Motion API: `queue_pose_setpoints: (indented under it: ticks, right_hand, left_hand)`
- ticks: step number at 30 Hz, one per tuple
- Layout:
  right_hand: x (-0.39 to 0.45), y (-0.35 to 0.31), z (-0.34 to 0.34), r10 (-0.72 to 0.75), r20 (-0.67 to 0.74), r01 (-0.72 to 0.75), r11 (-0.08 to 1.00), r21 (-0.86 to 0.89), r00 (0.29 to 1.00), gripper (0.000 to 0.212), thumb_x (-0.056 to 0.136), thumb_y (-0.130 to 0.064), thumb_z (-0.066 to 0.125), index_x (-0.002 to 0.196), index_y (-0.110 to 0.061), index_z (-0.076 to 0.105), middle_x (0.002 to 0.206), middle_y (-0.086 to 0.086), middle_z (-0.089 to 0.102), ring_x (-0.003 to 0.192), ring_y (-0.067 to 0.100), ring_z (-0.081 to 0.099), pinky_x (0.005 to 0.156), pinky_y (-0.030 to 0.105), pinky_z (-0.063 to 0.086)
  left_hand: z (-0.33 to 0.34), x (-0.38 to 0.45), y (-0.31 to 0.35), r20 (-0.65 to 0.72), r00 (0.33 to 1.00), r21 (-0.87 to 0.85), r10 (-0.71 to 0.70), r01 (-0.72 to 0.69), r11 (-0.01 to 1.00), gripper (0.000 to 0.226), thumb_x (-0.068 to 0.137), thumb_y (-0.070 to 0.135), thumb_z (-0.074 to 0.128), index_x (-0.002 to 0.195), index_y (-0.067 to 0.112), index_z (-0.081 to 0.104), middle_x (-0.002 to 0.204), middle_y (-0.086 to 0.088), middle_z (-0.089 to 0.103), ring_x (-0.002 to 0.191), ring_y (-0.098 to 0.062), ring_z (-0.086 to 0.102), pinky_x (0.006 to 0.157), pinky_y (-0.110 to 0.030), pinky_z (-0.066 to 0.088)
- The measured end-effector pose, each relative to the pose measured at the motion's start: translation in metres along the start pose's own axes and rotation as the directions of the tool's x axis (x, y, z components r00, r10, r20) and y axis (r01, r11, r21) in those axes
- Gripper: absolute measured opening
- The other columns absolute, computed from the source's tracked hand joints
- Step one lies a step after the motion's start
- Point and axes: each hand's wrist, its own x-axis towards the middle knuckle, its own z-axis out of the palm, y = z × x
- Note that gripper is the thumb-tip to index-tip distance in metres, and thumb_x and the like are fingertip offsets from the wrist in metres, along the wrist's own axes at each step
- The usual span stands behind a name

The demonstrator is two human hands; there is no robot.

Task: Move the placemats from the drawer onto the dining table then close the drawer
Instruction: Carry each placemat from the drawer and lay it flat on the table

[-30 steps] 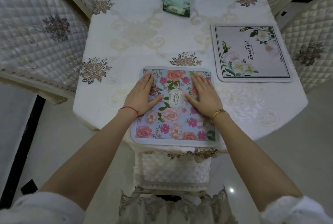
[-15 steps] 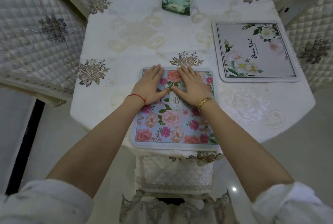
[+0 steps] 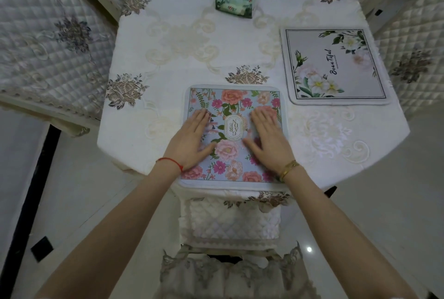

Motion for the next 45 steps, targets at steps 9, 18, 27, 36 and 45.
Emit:
queue_pose_setpoints:
  ticks: [9, 18, 27, 36, 45]
  right_hand:
    - [-0.046, 0.011, 0.004, 0.051, -0.024, -0.051, 0.998, 0.030, 0.998, 0.079, 0.095, -0.063, 0.033, 0.154, -0.017, 0.011, 0.162, -0.001, 0.010, 0.149, 0.012, 0.003, 0.122, 0.035, 0.004]
    - [-0.076, -0.025, 0.012, 0.020, 0.008, -0.021, 0.994, 0.111, 1.000, 0.081, 0.094, -0.059, 0.043, 0.155, -0.019, 0.008, 0.161, -0.004, 0.003, 0.148, 0.011, -0.006, 0.122, 0.033, -0.001]
    - [-0.110, -0.008, 0.015, 0.089, -0.004, -0.088, 0.988, 0.124, 0.996, 0.076, 0.096, -0.059, 0.036, 0.155, -0.019, 0.008, 0.161, -0.007, 0.001, 0.148, 0.006, -0.004, 0.121, 0.030, -0.002]
    - [-0.167, -0.009, -0.015, 0.211, -0.091, -0.203, 0.976, 0.083, 0.973, 0.060, 0.094, -0.038, 0.056, 0.146, -0.015, 0.037, 0.149, 0.008, 0.042, 0.141, 0.028, 0.033, 0.118, 0.043, 0.025]
    - [-0.280, -0.033, -0.060, 0.152, -0.236, -0.130, 0.986, 0.104, 0.960, 0.045, 0.097, -0.039, 0.049, 0.131, -0.010, 0.055, 0.126, 0.008, 0.061, 0.118, 0.027, 0.052, 0.103, 0.041, 0.041]
  left_hand:
    - [0.002, -0.032, -0.002, -0.053, 0.994, -0.080, -0.093, 0.088, 0.993, 0.083, 0.091, 0.055, 0.050, 0.152, 0.011, 0.017, 0.160, -0.002, 0.014, 0.147, -0.016, 0.013, 0.119, -0.026, 0.010]
    - [0.013, -0.071, 0.024, -0.046, 0.995, -0.157, -0.089, 0.081, 0.984, 0.081, 0.090, 0.049, 0.056, 0.152, 0.013, 0.019, 0.160, -0.001, 0.014, 0.148, -0.016, 0.010, 0.119, -0.033, 0.019]
    - [0.019, -0.101, 0.019, -0.004, 0.983, -0.073, -0.182, 0.182, 0.981, 0.093, 0.086, 0.071, 0.028, 0.153, 0.009, 0.007, 0.161, -0.006, 0.007, 0.149, -0.018, 0.005, 0.121, -0.038, 0.010]
    - [-0.006, -0.150, 0.050, -0.203, 0.973, -0.121, -0.108, 0.084, 0.989, 0.057, 0.084, 0.019, 0.069, 0.137, 0.011, 0.047, 0.136, -0.014, 0.051, 0.125, -0.025, 0.047, 0.104, -0.042, 0.044]
    - [-0.035, -0.239, 0.115, -0.328, 0.940, -0.129, -0.092, 0.052, 0.990, 0.046, 0.088, 0.039, 0.051, 0.122, 0.010, 0.059, 0.105, -0.009, 0.064, 0.096, -0.026, 0.060, 0.082, -0.035, 0.051]
